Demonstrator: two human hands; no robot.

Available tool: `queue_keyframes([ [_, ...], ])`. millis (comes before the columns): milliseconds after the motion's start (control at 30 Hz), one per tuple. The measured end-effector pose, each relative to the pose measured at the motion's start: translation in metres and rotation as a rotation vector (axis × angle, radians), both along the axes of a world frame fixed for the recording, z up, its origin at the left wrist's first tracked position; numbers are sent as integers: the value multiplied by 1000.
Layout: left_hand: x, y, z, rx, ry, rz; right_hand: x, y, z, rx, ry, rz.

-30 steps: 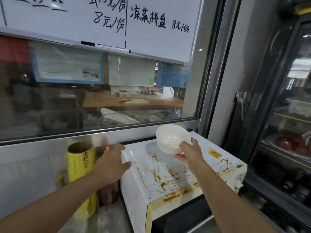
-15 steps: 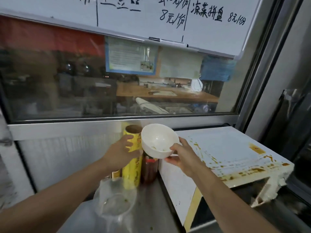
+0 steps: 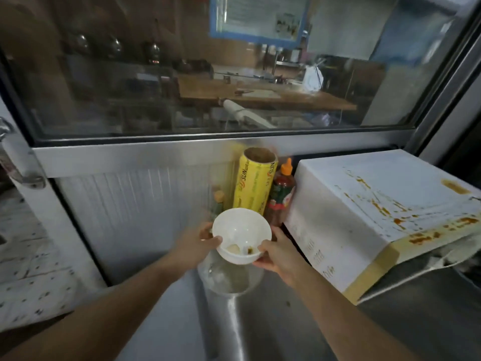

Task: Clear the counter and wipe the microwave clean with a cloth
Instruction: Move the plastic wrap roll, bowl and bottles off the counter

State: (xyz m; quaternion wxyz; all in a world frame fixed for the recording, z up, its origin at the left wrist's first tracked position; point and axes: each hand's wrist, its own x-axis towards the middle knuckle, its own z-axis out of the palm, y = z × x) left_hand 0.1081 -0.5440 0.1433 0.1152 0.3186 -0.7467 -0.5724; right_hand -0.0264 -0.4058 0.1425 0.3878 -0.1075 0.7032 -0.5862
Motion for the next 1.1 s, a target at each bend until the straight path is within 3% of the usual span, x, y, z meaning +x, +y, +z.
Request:
queue_keyframes([
  [167, 8, -16, -41, -14, -149, -20, 17, -12, -37, 107, 57, 2],
  [367, 10, -27, -77, -232, -373, -98, 20, -32, -72, 321, 200, -10],
  [500, 11, -28, -94, -68, -351, -99, 18, -41, -85, 527, 382, 69],
  [767, 7, -32, -109, 1, -281, -69, 17, -44, -83, 718, 528, 210],
  [1100, 10, -32, -108, -18, -284, -93, 24, -42, -61, 714, 614, 270],
])
